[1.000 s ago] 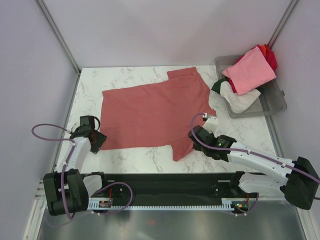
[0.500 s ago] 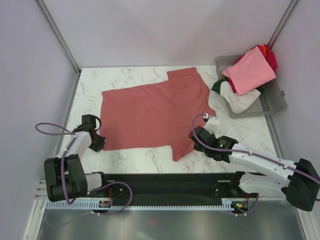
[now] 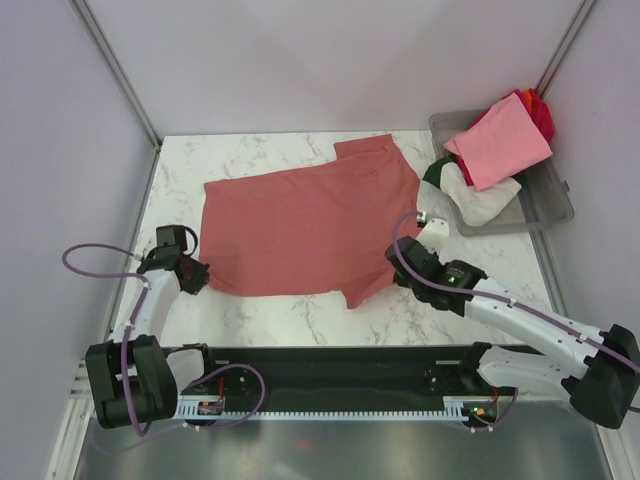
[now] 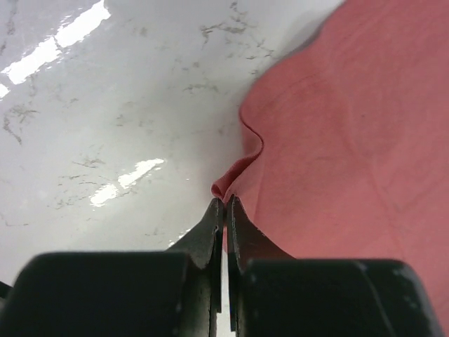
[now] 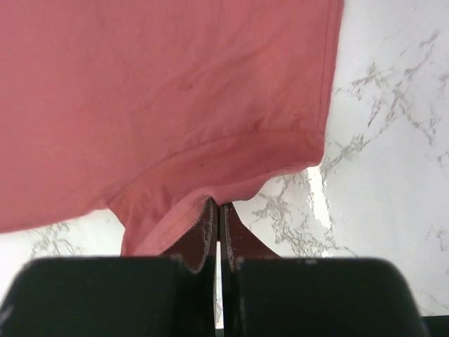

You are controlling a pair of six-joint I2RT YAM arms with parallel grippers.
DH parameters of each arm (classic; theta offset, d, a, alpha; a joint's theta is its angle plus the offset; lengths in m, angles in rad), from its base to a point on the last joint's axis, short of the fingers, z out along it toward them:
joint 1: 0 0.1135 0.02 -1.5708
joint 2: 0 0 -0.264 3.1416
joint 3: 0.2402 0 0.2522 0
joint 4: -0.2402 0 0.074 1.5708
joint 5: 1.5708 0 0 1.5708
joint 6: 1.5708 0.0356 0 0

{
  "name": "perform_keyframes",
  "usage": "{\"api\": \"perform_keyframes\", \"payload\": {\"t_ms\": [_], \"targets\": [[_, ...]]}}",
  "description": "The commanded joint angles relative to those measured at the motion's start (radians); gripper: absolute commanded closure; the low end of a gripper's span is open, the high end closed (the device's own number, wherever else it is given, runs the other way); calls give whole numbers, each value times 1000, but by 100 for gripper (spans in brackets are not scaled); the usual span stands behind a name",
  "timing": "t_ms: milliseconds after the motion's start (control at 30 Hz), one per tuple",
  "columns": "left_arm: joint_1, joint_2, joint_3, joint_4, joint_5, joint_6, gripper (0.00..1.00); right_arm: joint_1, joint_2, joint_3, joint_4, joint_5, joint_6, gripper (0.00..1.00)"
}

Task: Fold and stack the t-shirts
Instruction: Fold the tshirt

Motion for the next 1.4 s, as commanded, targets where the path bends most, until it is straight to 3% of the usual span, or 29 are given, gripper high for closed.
{"api": "perform_keyframes", "payload": {"t_ms": [0, 200, 400, 533, 767, 967, 1167, 1367], "targets": [[0, -21, 64, 13, 40, -4, 98, -106, 18, 104, 0, 29, -77, 100], [1, 113, 236, 9, 124, -55, 98, -362, 110, 305, 22, -55, -231, 100], [4, 226, 467, -59, 180, -85, 98, -492, 217, 613, -6, -186, -306, 100], [4, 188, 659, -149, 216, -79, 98, -495, 196, 796, -32, -248, -383, 100], [4, -78, 814, -156, 285, -16, 98, -495, -57, 1000, -1, -330, -507, 100], [4, -174, 1044, -217, 356, -35, 98, -495, -216, 1156, 37, -396, -526, 100], [3, -105, 1282, -267, 350, -53, 98, -495, -194, 1267, 20, -368, -532, 100], [3, 48, 1240, -255, 298, -73, 98, -495, -48, 1123, 71, -286, -454, 100]]}}
